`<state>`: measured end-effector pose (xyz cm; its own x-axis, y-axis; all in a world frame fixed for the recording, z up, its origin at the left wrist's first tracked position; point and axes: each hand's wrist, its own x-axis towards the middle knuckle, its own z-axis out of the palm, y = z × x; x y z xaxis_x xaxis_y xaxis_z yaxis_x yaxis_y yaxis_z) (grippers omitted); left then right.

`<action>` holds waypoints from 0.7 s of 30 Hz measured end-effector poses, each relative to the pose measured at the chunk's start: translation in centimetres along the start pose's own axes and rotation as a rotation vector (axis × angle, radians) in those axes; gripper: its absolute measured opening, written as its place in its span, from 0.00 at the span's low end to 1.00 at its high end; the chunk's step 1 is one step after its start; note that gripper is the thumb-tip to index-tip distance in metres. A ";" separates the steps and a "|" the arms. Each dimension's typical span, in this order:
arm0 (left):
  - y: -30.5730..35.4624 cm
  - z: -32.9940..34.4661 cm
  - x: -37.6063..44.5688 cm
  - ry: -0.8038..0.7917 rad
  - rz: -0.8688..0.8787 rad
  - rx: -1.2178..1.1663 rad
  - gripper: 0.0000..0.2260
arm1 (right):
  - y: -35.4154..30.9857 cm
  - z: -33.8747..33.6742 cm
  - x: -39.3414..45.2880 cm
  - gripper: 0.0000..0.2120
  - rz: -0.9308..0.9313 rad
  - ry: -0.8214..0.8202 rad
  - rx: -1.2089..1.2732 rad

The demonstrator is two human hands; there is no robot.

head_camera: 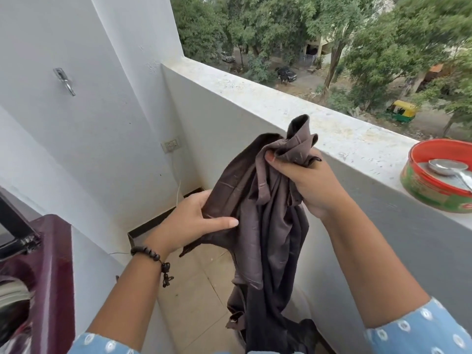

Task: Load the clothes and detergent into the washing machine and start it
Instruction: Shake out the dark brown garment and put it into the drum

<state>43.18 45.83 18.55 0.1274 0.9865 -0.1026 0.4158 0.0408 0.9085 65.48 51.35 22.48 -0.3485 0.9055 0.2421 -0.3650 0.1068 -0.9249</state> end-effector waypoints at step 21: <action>4.1 2.8 1.7 -0.023 0.262 -0.281 0.29 | 1.5 1.8 1.5 0.44 -0.118 -0.160 -0.722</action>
<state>47.64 47.27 21.01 0.2180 0.9656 0.1415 0.1039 -0.1671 0.9805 62.89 52.10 21.99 -0.4838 0.8063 0.3403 0.2307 0.4926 -0.8391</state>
